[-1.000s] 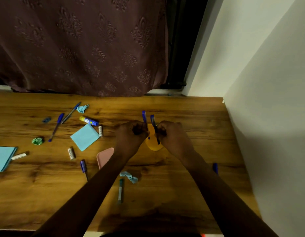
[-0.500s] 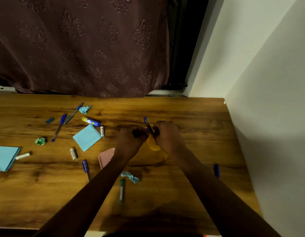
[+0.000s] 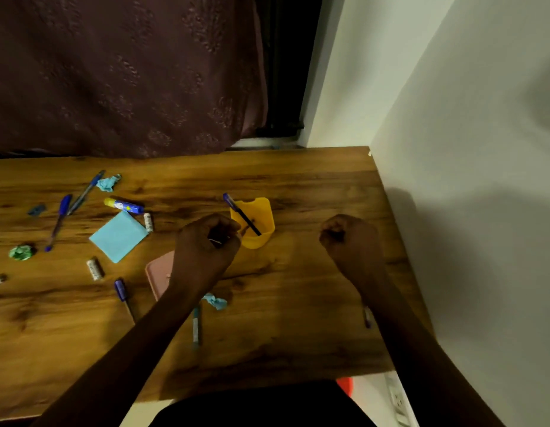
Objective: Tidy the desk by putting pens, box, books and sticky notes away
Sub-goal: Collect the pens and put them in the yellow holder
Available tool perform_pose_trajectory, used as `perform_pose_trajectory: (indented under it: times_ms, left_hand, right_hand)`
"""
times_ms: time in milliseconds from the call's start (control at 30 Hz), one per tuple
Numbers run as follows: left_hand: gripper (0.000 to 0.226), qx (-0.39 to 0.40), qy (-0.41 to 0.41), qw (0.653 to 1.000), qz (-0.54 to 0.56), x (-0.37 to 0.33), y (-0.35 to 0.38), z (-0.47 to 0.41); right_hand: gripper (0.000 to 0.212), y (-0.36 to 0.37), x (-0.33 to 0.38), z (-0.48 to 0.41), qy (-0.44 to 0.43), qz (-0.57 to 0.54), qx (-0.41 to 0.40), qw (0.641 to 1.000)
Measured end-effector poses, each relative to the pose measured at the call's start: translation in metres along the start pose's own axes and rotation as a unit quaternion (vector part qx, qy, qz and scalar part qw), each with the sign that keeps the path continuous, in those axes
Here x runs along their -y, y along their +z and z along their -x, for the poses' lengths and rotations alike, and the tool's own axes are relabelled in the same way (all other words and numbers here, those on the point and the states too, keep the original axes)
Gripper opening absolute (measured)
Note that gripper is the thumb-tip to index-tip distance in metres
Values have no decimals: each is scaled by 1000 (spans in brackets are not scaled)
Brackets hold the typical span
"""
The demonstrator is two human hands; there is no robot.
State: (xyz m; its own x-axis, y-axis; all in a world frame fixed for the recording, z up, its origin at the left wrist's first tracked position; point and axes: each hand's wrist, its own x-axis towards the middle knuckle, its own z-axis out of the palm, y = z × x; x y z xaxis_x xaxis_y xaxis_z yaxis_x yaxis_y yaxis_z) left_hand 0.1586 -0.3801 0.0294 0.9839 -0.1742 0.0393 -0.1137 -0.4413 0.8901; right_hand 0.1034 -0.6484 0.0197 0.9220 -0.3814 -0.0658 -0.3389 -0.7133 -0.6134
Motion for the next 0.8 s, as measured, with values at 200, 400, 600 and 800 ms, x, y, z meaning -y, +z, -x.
perform_pose_trajectory:
  times_ms: [200, 400, 600, 800]
  left_hand:
    - [12, 61, -34, 998, 11, -8, 16, 28]
    - [10, 104, -33, 994, -10, -5, 24, 45]
    - [11, 112, -38, 993, -21, 3, 22, 53]
    - [11, 103, -63, 992, -24, 10, 3, 59]
  right_hand:
    - [17, -14, -54, 27, 151, 95, 55, 982]
    - [21, -3, -71, 46, 204, 125, 68, 969]
    - [36, 13, -73, 48, 185, 109, 59, 975]
    - [11, 13, -36, 40, 135, 50, 75, 987]
